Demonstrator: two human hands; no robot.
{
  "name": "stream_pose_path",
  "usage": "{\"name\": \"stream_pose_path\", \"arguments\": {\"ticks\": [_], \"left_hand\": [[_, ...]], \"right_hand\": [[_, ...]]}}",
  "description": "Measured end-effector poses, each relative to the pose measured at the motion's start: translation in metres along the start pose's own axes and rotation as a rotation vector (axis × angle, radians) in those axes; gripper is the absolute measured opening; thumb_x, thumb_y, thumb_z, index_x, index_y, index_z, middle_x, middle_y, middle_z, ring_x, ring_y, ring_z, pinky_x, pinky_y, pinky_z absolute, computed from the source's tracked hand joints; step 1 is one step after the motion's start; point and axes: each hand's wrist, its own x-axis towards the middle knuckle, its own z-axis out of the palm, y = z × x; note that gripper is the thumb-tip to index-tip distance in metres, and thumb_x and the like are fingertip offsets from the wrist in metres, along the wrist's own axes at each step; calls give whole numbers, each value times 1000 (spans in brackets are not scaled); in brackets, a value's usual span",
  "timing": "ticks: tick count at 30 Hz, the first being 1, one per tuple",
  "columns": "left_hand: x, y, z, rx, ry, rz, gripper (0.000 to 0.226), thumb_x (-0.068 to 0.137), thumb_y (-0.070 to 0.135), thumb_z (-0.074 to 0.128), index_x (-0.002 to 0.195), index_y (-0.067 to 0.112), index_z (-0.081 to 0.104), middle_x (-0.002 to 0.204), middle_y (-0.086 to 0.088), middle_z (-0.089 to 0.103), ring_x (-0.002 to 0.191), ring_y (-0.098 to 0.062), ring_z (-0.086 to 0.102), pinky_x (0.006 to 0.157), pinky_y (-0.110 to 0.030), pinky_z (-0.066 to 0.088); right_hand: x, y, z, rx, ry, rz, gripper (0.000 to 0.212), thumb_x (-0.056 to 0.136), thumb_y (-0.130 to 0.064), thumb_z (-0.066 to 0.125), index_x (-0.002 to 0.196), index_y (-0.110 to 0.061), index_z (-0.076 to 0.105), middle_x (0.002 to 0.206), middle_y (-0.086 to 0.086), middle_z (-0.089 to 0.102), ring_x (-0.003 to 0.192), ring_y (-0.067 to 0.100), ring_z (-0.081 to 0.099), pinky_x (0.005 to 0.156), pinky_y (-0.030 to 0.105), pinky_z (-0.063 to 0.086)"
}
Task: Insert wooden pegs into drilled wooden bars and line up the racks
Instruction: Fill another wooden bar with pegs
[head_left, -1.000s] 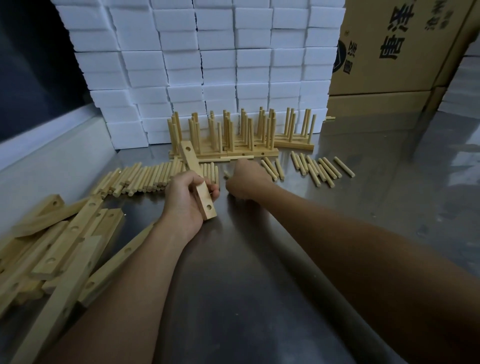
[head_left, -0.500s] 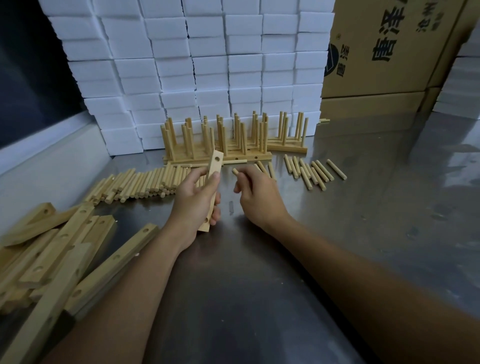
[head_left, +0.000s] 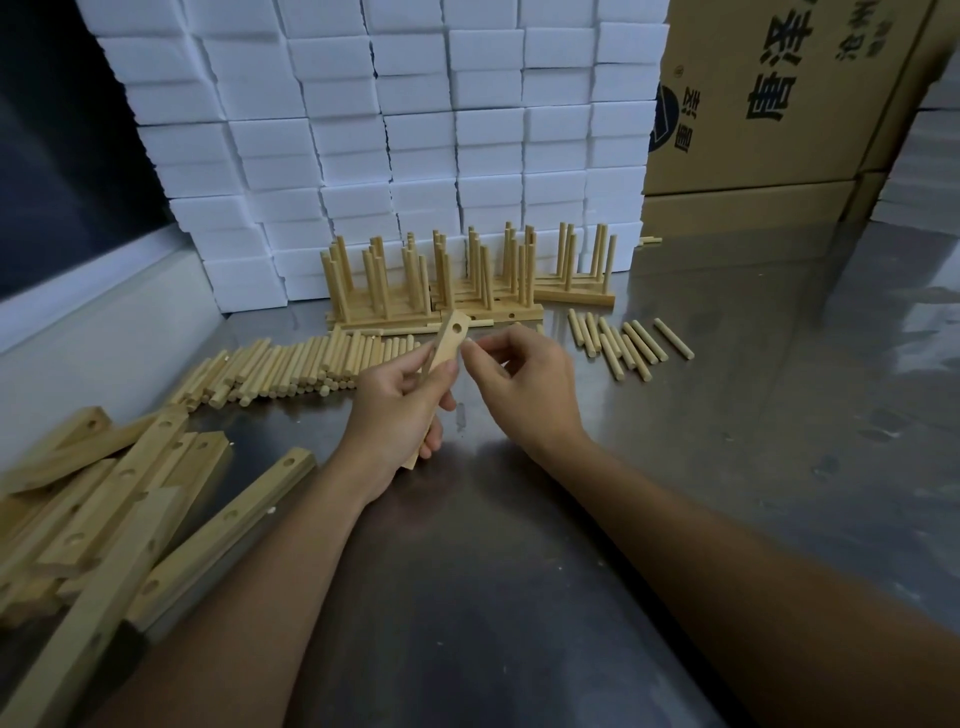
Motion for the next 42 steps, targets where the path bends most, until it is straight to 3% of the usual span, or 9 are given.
{"name": "stream_pose_path", "arguments": {"ticks": [4,8,13,16,20,26,32,37,42], "left_hand": [[0,-1,4,89,32,42,39,96,24,64,134,29,61,57,8,56,36,-15,45,35,-23,37],[-2,-3,5,195,68,124,37,96,22,63,133,26,63,55,17,58,37,-4,46,37,-19,38],[-2,-4,-3,457,114,242,39,92,22,68,131,23,64,103,33,64,86,22,57,70,1,41],[-4,-3,-5,569,164,284,41,90,25,71,130,22,64,98,22,67,87,6,62,71,-3,43],[-7,-5,-6,669,182,338,44,89,26,71,131,15,63,101,-3,74,87,-16,67,79,-31,54],[-8,-5,-10,703,145,330,46,90,26,70,133,13,61,96,-3,73,83,-17,66,77,-33,54],[-11,1,-9,793,110,386,39,91,23,68,128,13,64,83,-8,68,72,-22,62,68,-42,56],[-14,4,-3,800,89,426,32,91,18,67,123,14,66,77,-7,65,66,-21,60,63,-42,55],[-12,2,5,696,136,422,35,89,15,70,124,8,66,83,-15,71,73,-28,66,68,-44,57]], "right_hand": [[0,-3,-2,34,53,-33,11,93,-21,66,94,-10,70,75,-12,64,69,3,60,62,19,50],[-3,-4,-2,-46,-10,-106,13,95,-18,66,96,-7,70,80,-4,67,66,5,58,64,33,54],[-4,-3,-2,-99,-64,-73,9,94,-14,66,97,-7,71,84,-3,69,65,14,61,68,44,55],[-4,-4,-2,-135,-72,-60,8,93,-15,67,94,-8,71,80,-2,68,69,16,61,68,46,55],[-6,-3,-3,-231,-60,-90,7,91,-15,66,91,-10,71,76,2,69,67,19,62,65,44,55],[-10,-7,-3,-369,-71,-203,5,89,-13,65,88,-9,68,68,4,65,61,22,58,58,41,52],[2,-16,-8,-160,-231,191,17,93,-15,64,76,-17,65,71,-3,62,67,10,58,64,30,52],[17,-20,-28,233,-376,614,16,95,-15,61,91,-4,71,69,4,61,46,6,42,41,20,33],[9,-18,-23,-118,-196,199,25,91,-13,65,67,-20,65,61,-5,60,54,2,53,51,18,44]]}}
